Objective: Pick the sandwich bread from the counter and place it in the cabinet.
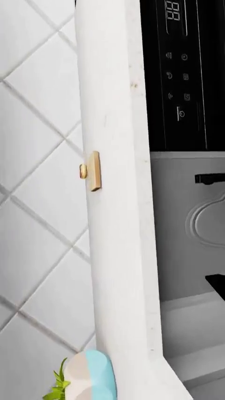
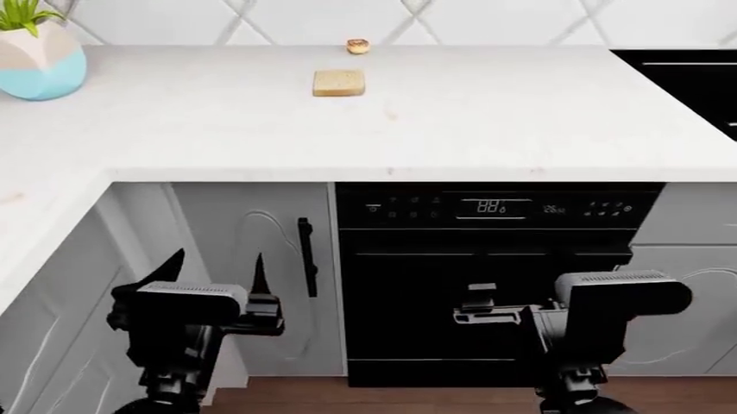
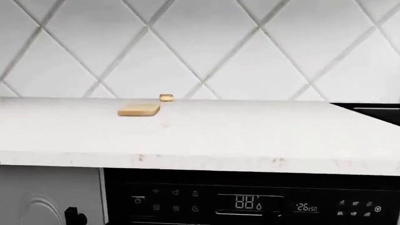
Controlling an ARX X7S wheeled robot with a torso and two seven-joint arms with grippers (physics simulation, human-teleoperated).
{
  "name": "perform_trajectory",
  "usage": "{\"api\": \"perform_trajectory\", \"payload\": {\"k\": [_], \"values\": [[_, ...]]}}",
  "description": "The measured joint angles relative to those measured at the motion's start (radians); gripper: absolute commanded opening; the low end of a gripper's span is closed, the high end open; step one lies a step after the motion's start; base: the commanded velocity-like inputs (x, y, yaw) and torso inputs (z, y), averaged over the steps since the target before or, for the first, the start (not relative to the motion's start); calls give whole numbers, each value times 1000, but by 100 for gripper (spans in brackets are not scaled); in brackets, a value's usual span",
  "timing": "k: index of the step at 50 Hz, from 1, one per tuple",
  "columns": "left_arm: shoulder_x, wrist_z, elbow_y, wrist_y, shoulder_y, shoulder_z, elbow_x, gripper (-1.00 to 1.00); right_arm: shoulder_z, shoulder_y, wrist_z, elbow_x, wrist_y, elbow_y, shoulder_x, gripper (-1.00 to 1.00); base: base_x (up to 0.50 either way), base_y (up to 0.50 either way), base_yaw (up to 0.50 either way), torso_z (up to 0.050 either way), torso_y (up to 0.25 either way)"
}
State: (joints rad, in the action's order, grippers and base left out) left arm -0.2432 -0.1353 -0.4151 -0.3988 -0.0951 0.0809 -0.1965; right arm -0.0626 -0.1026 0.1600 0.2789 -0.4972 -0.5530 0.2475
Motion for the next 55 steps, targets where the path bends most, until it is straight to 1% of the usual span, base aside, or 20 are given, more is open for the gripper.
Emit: {"api": "perform_trajectory", "payload": {"k": [6,14,29,55], "values": [[-15,-1,-23,-49,-39,-24,-24,100,21,-45,5,33,-75,-47,18,100,171,0,0,0,0],[-20,-2,-23,-73,-80,-41,-45,100,31,-80,2,56,-105,-60,27,100,210,0,0,0,0],[-21,-3,-17,-85,-119,-60,-75,100,22,-114,-10,75,-107,-56,31,100,293,0,0,0,0],[-28,-8,-1,-77,-136,-65,-93,100,4,-118,-21,86,-77,-38,34,100,394,0,0,0,1]]}}
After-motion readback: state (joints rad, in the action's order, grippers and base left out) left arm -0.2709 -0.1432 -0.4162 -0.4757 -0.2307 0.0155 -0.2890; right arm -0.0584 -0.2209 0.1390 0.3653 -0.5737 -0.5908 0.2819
